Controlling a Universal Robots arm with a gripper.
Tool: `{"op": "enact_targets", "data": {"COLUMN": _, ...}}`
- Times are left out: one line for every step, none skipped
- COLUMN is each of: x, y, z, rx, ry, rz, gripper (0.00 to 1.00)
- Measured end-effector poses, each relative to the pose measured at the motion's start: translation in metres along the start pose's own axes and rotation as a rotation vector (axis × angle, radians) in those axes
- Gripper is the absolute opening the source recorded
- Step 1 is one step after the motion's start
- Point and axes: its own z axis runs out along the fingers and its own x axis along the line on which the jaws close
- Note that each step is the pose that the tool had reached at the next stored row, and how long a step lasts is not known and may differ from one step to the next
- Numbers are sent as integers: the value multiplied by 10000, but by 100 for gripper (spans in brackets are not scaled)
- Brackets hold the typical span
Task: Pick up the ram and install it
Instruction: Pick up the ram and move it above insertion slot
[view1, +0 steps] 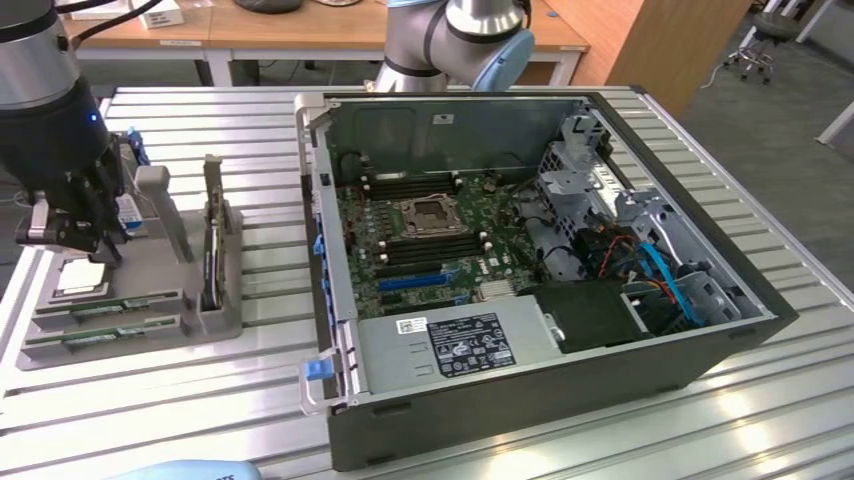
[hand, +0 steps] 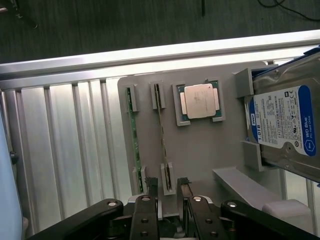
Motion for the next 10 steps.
{"op": "enact_targets", "data": {"x": 0, "y": 1, "z": 1, "rx": 1, "ry": -1, "rz": 1, "gripper": 29}}
{"op": "enact_targets", "data": {"x": 2, "y": 2, "z": 2, "rx": 2, "ry": -2, "rz": 1, "gripper": 29}}
{"op": "enact_targets", "data": {"x": 6, "y": 6, "z": 2, "rx": 4, "ry": -2, "rz": 0, "gripper": 29}}
{"op": "enact_targets", "data": {"x": 13, "y": 10, "z": 0, "rx": 3, "ry": -1, "rz": -2, "gripper": 29}}
{"op": "enact_targets", "data": {"x": 21, "y": 14, "z": 0, "rx": 7, "ry": -1, "rz": -8, "gripper": 29}}
{"op": "enact_targets", "data": {"x": 29, "y": 20, "z": 1, "rx": 12, "ry": -2, "rz": -10, "gripper": 29}}
{"op": "enact_targets", "data": {"x": 37, "y": 24, "z": 1, "rx": 15, "ry": -3, "rz": -14, "gripper": 29}}
{"op": "enact_targets", "data": {"x": 44, "y": 28, "z": 1, "rx": 18, "ry": -3, "rz": -17, "gripper": 29}}
{"op": "enact_targets", "data": {"x": 51, "y": 33, "z": 1, "rx": 21, "ry": -4, "rz": -18, "gripper": 29}}
{"op": "enact_targets", "data": {"x": 58, "y": 37, "z": 2, "rx": 24, "ry": -4, "rz": -21, "gripper": 29}}
